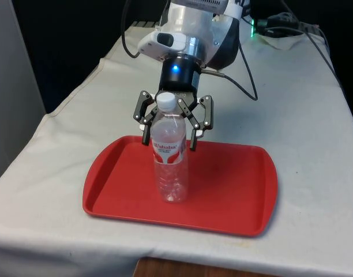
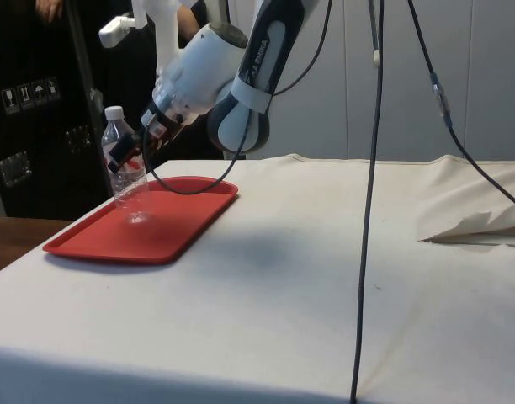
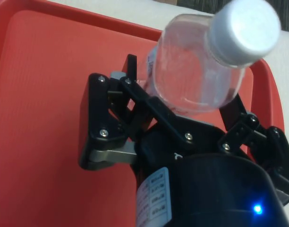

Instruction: Place the bottle upright on the tray.

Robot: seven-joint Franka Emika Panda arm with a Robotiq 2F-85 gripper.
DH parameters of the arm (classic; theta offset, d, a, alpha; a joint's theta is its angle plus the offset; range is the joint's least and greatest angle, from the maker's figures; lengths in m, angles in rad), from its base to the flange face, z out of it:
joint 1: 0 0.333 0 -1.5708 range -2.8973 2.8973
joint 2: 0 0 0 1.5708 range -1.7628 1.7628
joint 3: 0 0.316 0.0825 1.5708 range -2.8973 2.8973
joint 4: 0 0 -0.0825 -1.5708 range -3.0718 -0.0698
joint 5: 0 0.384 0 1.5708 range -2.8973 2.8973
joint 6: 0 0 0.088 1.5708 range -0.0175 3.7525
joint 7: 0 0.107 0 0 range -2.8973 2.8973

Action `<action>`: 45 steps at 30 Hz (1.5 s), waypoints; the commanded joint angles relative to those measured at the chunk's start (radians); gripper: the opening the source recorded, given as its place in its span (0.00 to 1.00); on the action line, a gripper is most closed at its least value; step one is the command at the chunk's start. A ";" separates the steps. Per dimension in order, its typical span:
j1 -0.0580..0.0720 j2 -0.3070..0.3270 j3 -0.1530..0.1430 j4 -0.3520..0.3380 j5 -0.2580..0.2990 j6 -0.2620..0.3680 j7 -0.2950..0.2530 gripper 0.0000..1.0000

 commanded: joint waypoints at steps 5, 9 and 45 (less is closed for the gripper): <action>0.000 -0.004 0.000 0.000 0.000 -0.003 0.000 1.00; 0.000 -0.007 -0.001 0.003 0.000 0.000 0.000 1.00; 0.009 -0.152 -0.003 -0.004 0.004 -0.046 0.020 1.00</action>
